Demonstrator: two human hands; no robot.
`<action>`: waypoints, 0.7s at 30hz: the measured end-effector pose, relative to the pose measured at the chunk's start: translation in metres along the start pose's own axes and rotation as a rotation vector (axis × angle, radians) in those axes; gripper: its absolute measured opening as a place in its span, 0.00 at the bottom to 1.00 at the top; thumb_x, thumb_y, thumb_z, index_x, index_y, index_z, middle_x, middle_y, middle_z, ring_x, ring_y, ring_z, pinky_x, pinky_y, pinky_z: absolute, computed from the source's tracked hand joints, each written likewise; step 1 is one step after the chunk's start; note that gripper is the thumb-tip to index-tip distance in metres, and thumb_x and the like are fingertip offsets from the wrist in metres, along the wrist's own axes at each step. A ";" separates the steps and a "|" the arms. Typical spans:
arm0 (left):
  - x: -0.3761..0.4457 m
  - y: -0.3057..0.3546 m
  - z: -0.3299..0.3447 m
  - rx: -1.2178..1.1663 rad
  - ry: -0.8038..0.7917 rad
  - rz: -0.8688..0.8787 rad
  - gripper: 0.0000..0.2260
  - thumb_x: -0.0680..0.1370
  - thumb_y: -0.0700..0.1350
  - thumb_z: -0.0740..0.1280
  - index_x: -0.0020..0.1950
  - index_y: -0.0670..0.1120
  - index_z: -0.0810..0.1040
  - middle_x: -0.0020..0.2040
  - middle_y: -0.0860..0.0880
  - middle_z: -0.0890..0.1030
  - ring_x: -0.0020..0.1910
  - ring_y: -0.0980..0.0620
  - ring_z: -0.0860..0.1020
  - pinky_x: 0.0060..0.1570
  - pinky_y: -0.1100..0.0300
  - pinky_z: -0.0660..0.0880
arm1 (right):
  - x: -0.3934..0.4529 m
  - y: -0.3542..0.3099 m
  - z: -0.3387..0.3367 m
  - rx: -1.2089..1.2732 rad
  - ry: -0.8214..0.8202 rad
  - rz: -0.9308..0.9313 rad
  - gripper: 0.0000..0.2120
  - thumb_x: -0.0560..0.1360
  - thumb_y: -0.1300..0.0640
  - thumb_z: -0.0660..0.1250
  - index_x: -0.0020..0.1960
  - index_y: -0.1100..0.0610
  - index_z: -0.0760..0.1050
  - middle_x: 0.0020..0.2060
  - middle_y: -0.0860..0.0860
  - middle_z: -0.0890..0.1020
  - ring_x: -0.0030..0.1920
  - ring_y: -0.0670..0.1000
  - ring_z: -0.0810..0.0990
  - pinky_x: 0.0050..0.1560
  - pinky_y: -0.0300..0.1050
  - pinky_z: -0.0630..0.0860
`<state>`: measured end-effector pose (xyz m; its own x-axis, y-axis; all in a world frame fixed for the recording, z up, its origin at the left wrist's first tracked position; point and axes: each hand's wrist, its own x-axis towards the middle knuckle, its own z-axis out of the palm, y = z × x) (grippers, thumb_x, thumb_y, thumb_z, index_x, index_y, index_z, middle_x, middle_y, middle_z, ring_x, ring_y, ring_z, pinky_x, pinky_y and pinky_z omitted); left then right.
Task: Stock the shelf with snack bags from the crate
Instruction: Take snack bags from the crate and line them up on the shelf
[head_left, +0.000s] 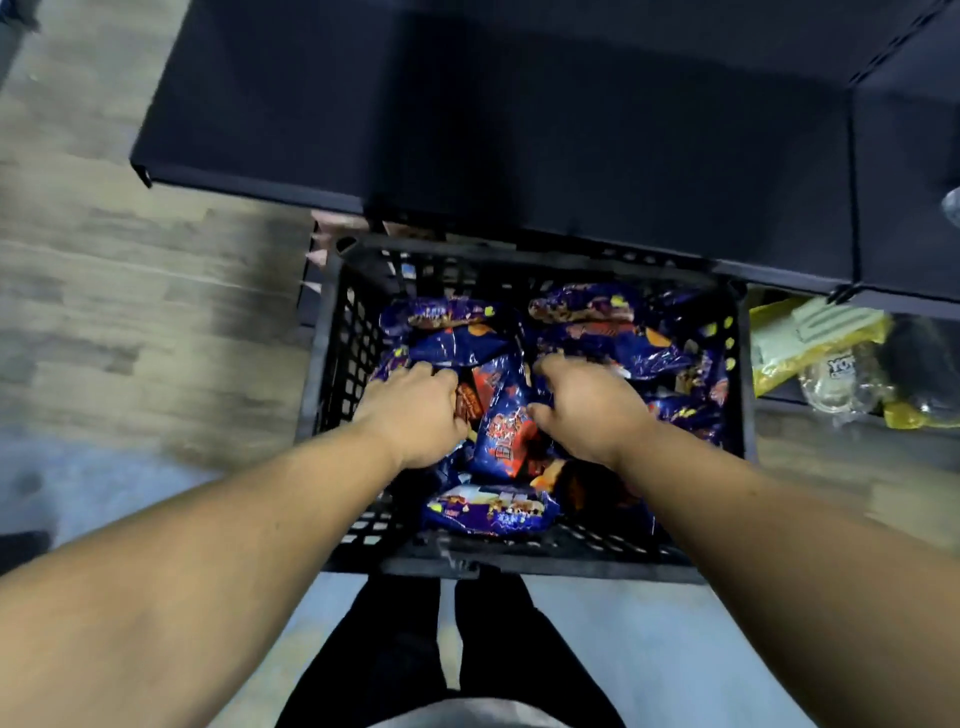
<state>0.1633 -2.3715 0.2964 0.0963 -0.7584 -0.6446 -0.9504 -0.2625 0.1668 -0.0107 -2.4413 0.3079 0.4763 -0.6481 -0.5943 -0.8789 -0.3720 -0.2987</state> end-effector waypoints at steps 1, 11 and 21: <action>0.003 -0.002 0.010 -0.014 -0.042 -0.004 0.21 0.77 0.55 0.62 0.68 0.50 0.69 0.64 0.46 0.71 0.65 0.44 0.69 0.62 0.48 0.68 | 0.005 0.000 0.008 -0.009 -0.020 -0.026 0.18 0.79 0.52 0.63 0.66 0.58 0.68 0.60 0.57 0.76 0.61 0.59 0.74 0.56 0.50 0.73; 0.024 -0.021 0.060 -0.064 -0.251 -0.015 0.18 0.79 0.53 0.62 0.66 0.48 0.68 0.61 0.46 0.76 0.57 0.44 0.74 0.47 0.54 0.71 | 0.055 -0.013 0.059 -0.440 -0.341 -0.200 0.35 0.77 0.61 0.65 0.78 0.51 0.51 0.78 0.47 0.46 0.74 0.60 0.56 0.68 0.59 0.64; 0.021 -0.029 0.078 -0.169 -0.485 0.086 0.20 0.78 0.49 0.62 0.71 0.50 0.67 0.66 0.46 0.74 0.60 0.45 0.74 0.52 0.59 0.72 | 0.072 -0.015 0.075 -0.712 -0.353 -0.189 0.35 0.76 0.52 0.68 0.77 0.50 0.54 0.74 0.54 0.59 0.72 0.61 0.57 0.69 0.60 0.60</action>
<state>0.1695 -2.3327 0.2197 -0.1659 -0.4287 -0.8881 -0.8838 -0.3348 0.3267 0.0342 -2.4324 0.2133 0.4735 -0.3293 -0.8169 -0.4998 -0.8642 0.0586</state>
